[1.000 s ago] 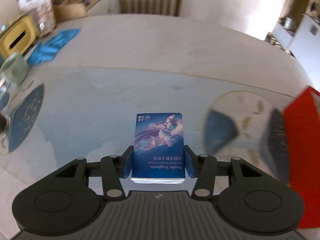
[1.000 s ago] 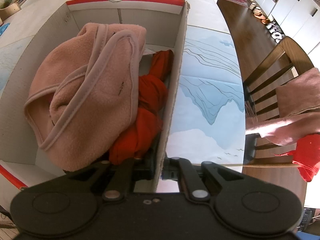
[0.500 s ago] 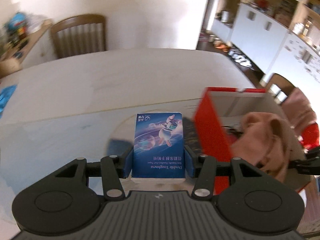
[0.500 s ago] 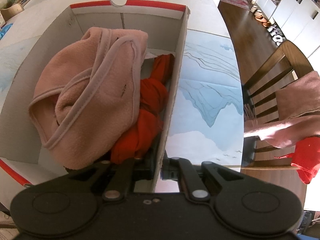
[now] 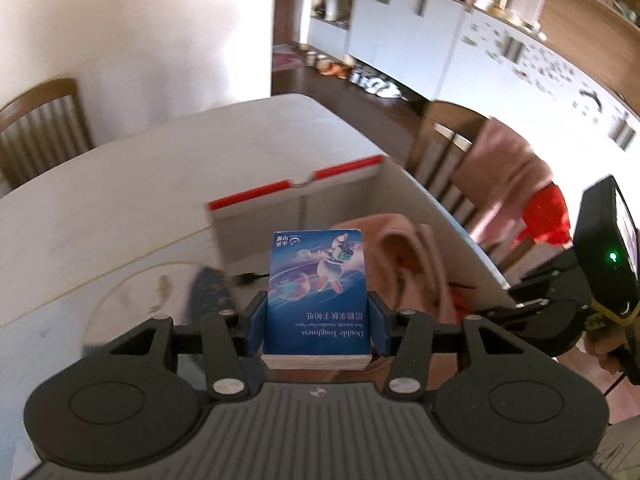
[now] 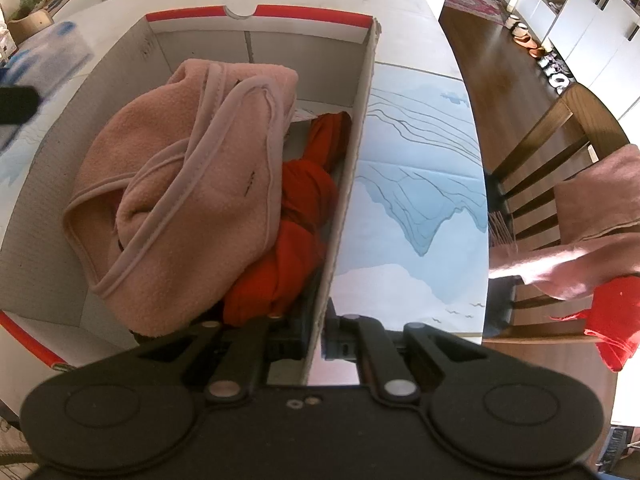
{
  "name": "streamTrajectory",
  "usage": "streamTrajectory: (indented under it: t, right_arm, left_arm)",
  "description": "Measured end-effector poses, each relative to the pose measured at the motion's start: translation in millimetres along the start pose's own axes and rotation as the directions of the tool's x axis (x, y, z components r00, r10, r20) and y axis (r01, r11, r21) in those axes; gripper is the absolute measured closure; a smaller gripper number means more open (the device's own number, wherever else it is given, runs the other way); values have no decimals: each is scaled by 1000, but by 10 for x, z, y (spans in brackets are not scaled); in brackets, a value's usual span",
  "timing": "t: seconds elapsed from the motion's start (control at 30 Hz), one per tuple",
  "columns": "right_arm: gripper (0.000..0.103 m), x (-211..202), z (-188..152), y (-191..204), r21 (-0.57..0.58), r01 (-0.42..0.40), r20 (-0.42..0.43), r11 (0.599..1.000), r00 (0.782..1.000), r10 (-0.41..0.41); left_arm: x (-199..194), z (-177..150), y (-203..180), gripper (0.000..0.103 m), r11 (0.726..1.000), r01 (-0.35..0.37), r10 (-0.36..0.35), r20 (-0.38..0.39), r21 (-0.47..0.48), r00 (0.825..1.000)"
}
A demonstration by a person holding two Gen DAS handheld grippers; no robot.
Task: Organize objects
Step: 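Lift the blue card box and carry it over the box, then open the left tool to drop the card box onto the towel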
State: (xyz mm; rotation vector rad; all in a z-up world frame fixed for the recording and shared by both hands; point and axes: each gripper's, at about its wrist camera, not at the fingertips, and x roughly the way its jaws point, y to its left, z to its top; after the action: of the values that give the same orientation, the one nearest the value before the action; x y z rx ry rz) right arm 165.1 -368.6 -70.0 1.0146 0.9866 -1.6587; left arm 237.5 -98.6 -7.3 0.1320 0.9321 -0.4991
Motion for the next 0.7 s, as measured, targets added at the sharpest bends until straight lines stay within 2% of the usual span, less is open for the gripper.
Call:
streamTrajectory:
  t: [0.3,0.53,0.7]
  right_arm:
    - [97,-5,2,-6,9,-3,6,1000,1000,3]
    - [97,2,0,-11,10,-2,8,1000,1000,2]
    - [97,3,1,-12,10,-2,8,1000,1000,2]
  left_arm:
    - [337,42,-353,54,998,38,-35,-57,52,998]
    - [579,-16,-323,53,999,16,-11,-97,47,995]
    - [624,-60,-273,53,999,30,-26,-105,37,994]
